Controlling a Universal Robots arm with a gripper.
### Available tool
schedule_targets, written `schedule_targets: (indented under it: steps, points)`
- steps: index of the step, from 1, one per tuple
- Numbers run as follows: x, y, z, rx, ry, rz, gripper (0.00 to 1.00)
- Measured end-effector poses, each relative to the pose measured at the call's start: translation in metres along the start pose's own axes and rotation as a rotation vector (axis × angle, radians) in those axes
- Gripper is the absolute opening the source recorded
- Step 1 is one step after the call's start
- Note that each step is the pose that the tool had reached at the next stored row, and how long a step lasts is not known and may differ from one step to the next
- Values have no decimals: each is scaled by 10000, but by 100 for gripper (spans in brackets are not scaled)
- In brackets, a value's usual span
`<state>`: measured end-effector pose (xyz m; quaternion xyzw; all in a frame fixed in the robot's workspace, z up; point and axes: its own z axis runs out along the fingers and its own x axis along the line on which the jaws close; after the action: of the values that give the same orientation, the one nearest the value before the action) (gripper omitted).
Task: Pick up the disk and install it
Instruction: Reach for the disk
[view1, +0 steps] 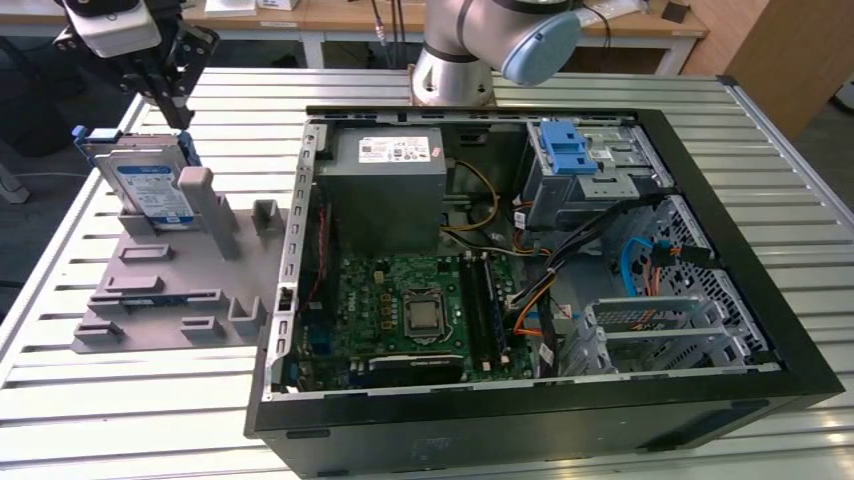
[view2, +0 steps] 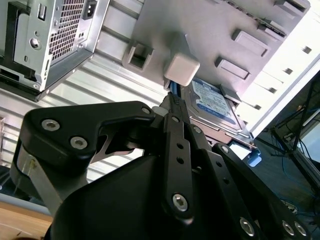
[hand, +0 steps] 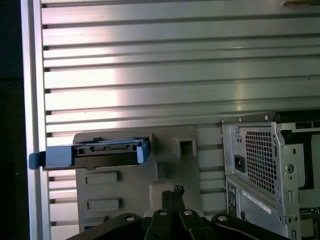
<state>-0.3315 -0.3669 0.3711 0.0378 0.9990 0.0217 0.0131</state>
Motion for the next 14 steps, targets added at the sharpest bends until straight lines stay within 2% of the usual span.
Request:
schedule_targets:
  steps: [14]
  points:
    - [188, 25, 13, 0, -1, 1, 11]
